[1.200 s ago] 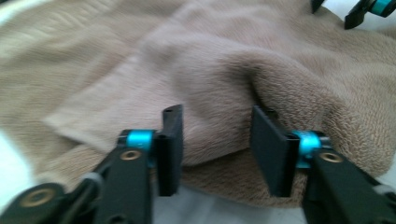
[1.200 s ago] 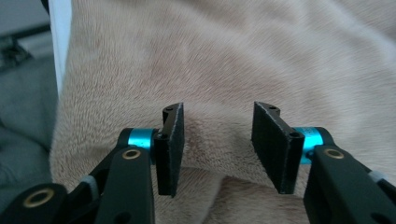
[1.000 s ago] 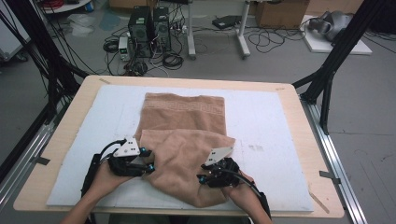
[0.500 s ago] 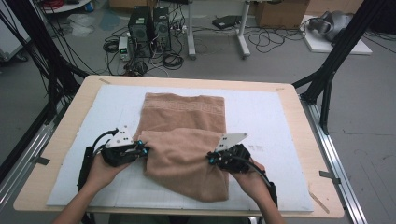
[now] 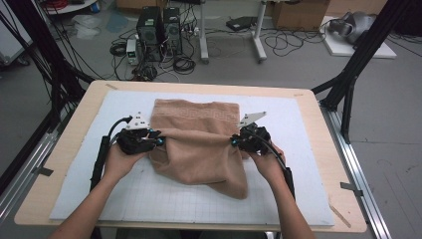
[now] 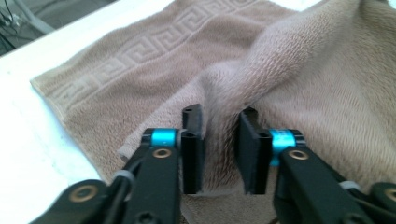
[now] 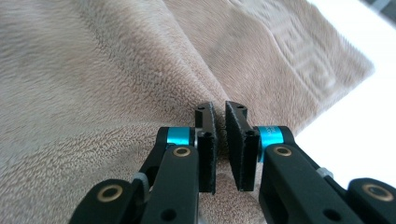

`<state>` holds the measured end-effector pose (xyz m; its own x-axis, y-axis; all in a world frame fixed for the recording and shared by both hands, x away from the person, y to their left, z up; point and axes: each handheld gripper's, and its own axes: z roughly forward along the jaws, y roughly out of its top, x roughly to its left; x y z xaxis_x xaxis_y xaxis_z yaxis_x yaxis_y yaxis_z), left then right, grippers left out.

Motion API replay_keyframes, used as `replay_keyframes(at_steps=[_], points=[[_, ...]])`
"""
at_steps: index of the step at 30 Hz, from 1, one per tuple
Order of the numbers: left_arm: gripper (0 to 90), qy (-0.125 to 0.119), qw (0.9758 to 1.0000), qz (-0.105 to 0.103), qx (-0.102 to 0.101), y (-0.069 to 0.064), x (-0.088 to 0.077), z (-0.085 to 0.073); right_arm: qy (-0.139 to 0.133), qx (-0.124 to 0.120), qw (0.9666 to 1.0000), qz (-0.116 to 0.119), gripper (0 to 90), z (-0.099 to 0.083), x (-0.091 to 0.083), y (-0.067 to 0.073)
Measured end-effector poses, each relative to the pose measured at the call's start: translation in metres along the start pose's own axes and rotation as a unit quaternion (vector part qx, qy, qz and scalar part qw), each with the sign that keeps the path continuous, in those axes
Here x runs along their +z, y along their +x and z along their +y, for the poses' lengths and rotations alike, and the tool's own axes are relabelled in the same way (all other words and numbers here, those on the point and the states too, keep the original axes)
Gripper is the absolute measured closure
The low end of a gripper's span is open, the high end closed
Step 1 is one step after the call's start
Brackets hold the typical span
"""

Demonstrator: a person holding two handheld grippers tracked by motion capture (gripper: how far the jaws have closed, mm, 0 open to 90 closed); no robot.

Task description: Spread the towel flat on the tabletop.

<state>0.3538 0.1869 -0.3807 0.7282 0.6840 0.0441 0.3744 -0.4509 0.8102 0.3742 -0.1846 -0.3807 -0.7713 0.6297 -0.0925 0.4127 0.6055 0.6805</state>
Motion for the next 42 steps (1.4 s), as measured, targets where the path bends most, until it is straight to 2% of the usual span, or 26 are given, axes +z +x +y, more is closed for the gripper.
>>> replay_keyframes(at_steps=[2,3,7,11,12,15,18,22,25,28,31,33,34,37,39,42], points=[[68.7,-0.006,1.0,-0.001,0.003,0.0,-0.005,-0.002,-0.001,0.02,0.9998,0.002,71.8,-0.004,0.004,-0.006],[67.7,-0.007,1.0,0.0,0.001,0.001,-0.008,-0.003,-0.004,0.025,0.9996,0.009,70.9,-0.004,0.003,-0.007],[65.7,-0.016,0.9998,0.0,0.008,0.0,-0.023,-0.009,-0.036,0.013,0.9992,0.008,67.5,-0.009,-0.017,0.003],[65.6,-0.016,0.9997,0.008,0.014,-0.004,-0.036,-0.02,-0.063,0.014,0.9977,0.023,67.0,-0.023,-0.034,0.016],[65.7,-0.009,0.9998,0.005,0.015,-0.004,-0.038,-0.022,-0.067,0.017,0.9969,0.036,66.9,-0.027,-0.035,0.02],[70.1,-0.016,0.9995,-0.011,0.023,-0.009,-0.039,-0.026,-0.055,0.005,0.997,0.055,66.3,-0.037,-0.03,0.034],[74.9,-0.009,0.999,-0.032,0.029,-0.015,-0.029,-0.025,-0.041,0.002,0.9971,0.064,64.9,-0.045,-0.019,0.039],[76.1,0.008,0.9982,-0.052,0.027,-0.02,-0.004,-0.021,-0.023,0.014,0.9968,0.075,62.2,-0.053,0.0,0.036],[73.0,0.013,0.9989,-0.039,0.024,-0.022,0.012,-0.02,-0.005,0.014,0.9972,0.074,61.5,-0.056,0.011,0.036],[73.4,0.028,0.9989,-0.034,0.019,-0.022,0.03,-0.02,-0.003,0.009,0.9972,0.074,61.9,-0.057,0.015,0.034],[73.9,0.045,0.9984,-0.029,0.02,-0.024,0.041,-0.019,-0.002,0.015,0.9969,0.078,62.3,-0.058,0.015,0.032],[74.1,0.058,0.9978,-0.024,0.023,-0.026,0.048,-0.02,-0.002,0.008,0.9971,0.075,62.3,-0.058,0.016,0.032],[74.1,0.064,0.9973,-0.022,0.027,-0.027,0.051,-0.021,-0.001,0.008,0.9971,0.075,62.3,-0.058,0.016,0.033],[74.6,0.062,0.9976,-0.028,0.017,-0.024,0.053,-0.023,-0.001,0.012,0.997,0.077,62.5,-0.058,0.017,0.032],[77.4,0.064,0.9972,-0.031,0.025,-0.024,0.053,-0.023,-0.002,0.012,0.9969,0.077,63.8,-0.058,0.017,0.032],[85.6,0.063,0.997,-0.028,0.033,-0.026,0.052,-0.022,0.0,0.008,0.9971,0.076,73.8,-0.058,0.018,0.032]])
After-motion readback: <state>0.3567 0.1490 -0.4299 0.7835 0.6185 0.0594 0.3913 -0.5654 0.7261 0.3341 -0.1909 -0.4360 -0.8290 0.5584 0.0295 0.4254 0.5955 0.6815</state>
